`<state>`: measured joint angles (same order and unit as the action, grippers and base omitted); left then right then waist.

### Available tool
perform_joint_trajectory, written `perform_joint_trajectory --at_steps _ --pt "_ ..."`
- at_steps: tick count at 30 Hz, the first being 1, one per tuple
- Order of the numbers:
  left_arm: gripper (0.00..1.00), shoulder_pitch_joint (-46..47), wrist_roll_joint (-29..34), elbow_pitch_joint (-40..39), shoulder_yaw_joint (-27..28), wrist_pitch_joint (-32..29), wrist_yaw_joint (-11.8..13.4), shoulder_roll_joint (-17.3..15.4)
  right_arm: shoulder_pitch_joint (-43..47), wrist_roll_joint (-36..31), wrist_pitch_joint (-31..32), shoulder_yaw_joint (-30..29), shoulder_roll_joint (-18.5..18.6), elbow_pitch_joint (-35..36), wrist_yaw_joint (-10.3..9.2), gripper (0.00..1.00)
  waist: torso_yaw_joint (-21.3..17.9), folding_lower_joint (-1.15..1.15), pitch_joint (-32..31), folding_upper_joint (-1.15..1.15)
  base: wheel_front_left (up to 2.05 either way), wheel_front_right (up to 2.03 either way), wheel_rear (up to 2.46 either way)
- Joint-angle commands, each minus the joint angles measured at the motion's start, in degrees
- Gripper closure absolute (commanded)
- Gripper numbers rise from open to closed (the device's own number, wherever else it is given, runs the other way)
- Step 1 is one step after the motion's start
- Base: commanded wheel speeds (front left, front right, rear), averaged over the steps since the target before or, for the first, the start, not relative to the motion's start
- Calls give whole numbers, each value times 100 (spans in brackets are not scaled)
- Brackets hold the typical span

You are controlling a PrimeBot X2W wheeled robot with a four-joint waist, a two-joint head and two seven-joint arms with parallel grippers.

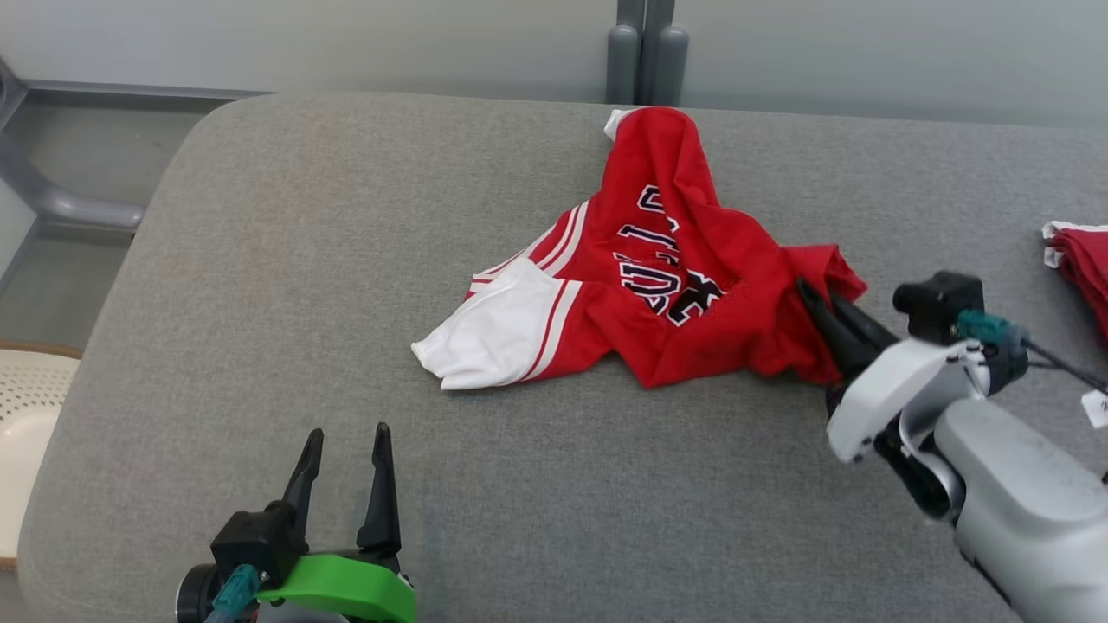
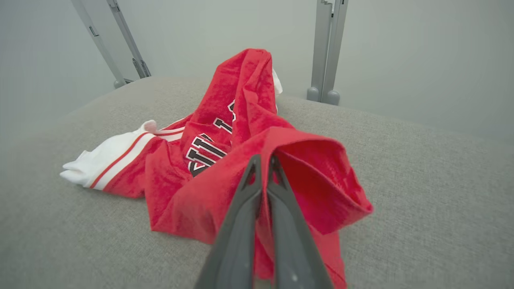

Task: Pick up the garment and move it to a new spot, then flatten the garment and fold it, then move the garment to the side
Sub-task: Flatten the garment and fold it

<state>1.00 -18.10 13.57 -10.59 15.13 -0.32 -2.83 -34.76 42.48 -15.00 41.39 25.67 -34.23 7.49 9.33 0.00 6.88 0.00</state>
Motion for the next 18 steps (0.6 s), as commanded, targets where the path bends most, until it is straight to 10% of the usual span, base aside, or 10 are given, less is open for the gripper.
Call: perform_joint_trajectory --at_steps 1,16,17,18 --pt "0 -77 4 -26 35 0 26 -13 388 -145 -20 -121 30 222 0 100 -187 0 -83 0 0 0 0" --pt "0 -148 68 -66 182 0 -31 -14 2804 -1719 -21 -1352 -468 1147 0 100 -808 0 -207 0 0 0 0" --pt "0 -151 70 -61 183 0 -34 -14 2874 -1789 -21 -1421 -499 1142 0 95 -826 0 -216 0 0 0 0" --pt "0 -156 72 -56 180 0 -36 -14 2970 -1876 -21 -1489 -540 1127 0 69 -840 0 -226 0 0 0 0"
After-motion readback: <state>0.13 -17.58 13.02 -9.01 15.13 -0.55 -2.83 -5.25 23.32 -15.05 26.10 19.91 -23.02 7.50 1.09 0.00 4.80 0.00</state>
